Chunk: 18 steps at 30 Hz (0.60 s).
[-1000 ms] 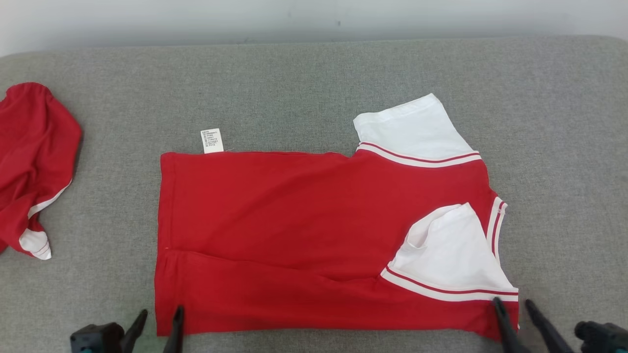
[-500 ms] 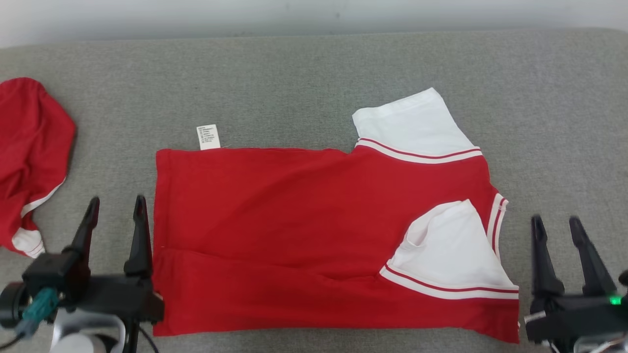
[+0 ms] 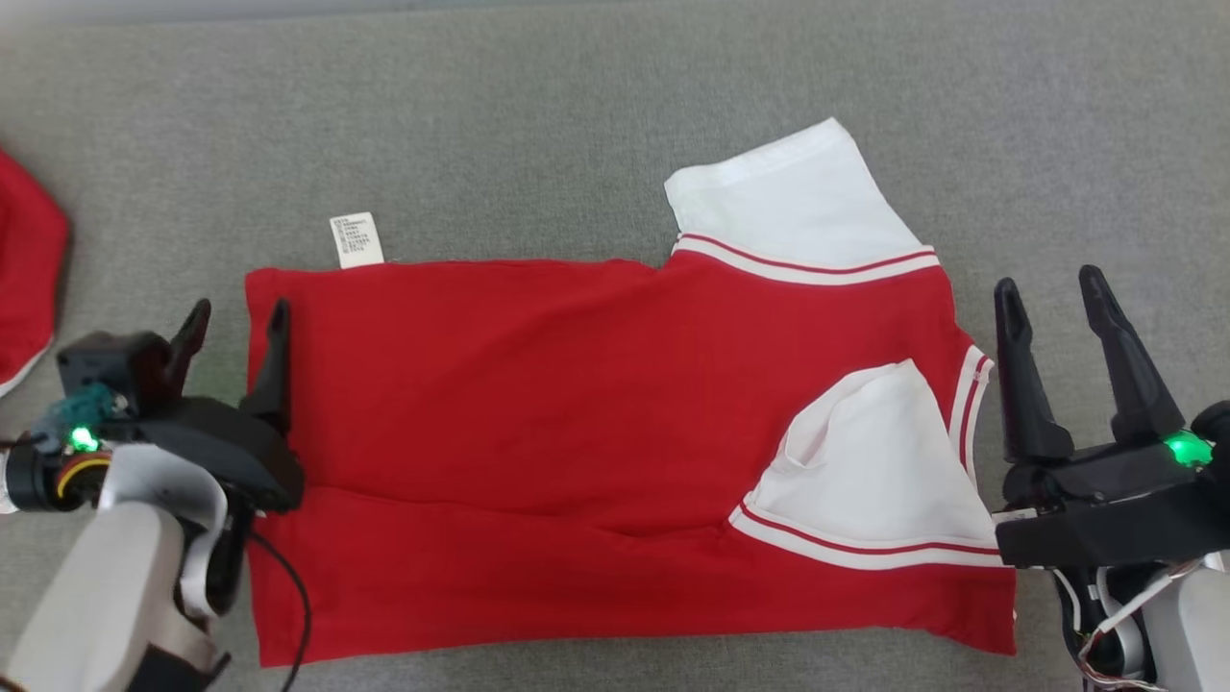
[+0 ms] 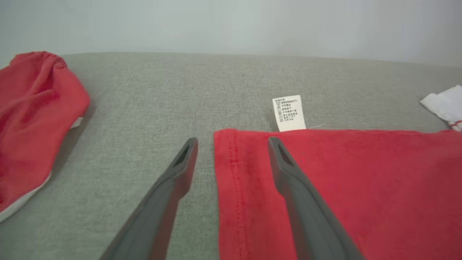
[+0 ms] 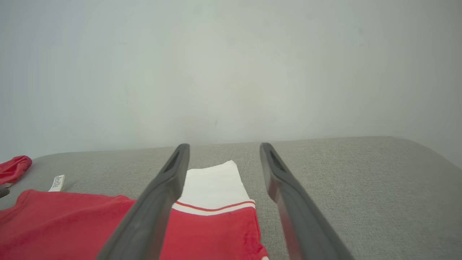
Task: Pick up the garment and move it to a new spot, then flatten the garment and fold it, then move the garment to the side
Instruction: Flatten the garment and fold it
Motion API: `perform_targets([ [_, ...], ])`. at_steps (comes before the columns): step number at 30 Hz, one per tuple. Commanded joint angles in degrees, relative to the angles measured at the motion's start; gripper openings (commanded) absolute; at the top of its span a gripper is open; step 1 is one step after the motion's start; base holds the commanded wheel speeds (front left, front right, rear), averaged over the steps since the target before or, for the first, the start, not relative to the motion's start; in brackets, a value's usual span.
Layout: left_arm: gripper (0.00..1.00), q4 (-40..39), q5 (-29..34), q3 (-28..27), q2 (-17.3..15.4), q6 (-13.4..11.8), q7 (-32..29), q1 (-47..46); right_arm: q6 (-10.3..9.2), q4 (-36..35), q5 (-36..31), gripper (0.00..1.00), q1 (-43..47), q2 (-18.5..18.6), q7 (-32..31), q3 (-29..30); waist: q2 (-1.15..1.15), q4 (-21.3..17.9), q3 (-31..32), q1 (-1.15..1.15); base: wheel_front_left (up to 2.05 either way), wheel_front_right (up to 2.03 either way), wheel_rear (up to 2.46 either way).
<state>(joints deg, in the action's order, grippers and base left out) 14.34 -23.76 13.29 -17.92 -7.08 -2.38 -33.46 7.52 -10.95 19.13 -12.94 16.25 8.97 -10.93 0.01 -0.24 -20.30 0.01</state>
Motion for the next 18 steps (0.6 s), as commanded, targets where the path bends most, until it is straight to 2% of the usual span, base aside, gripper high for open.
perform_targets([
  [1, 1.0, 1.4, -0.9, -0.3, -0.3, 0.5, -0.1, -1.0, -0.06, 0.0, 0.3, 1.0, -0.5, 0.3, 0.2, -0.3, -0.01, -1.0, -1.7, -0.01, 0.0, 0.0, 0.0],
  [6, 1.0, 9.5, -3.2, -1.0, -0.7, 3.4, -1.0, -5.9, -0.06, 1.2, 1.4, 1.0, -1.5, 0.6, 1.0, -1.8, -0.01, -2.4, -3.8, -0.01, 0.0, 0.0, 0.0],
  [12, 1.0, 15.2, -5.4, -1.2, -0.7, 5.6, -2.7, -8.6, -0.06, 2.8, 2.2, 1.0, -1.6, 1.1, 2.1, -2.0, -0.01, -3.0, -4.9, -0.01, 0.0, 0.0, 0.0],
  [13, 0.87, 15.7, -5.7, -1.2, -0.6, 5.9, -2.9, -8.9, -0.06, 3.0, 2.3, 1.0, -1.7, 1.2, 2.2, -1.9, -0.01, -3.0, -5.0, -0.01, 0.0, 0.0, 0.0],
  [14, 0.58, 16.1, -5.8, -0.9, -0.6, 6.2, -3.4, -9.1, -0.06, 3.2, 2.4, 1.0, -1.9, 1.3, 2.2, -1.8, -0.01, -3.0, -5.1, -0.01, 0.0, 0.0, 0.0],
  [15, 0.0, 16.6, -6.1, -0.6, -0.4, 6.8, -3.7, -9.3, -0.06, 3.5, 2.8, 1.0, -2.3, 1.5, 2.1, -1.3, -0.01, -2.9, -5.2, -0.01, 0.0, 0.0, 0.0],
  [18, 0.0, 16.4, -6.1, -0.1, -0.3, 7.0, -4.0, -10.0, -0.06, 4.7, 3.5, 1.0, -5.0, 2.7, 2.1, 0.4, -0.01, -2.6, -5.4, -0.01, 0.0, 0.0, 0.0],
])
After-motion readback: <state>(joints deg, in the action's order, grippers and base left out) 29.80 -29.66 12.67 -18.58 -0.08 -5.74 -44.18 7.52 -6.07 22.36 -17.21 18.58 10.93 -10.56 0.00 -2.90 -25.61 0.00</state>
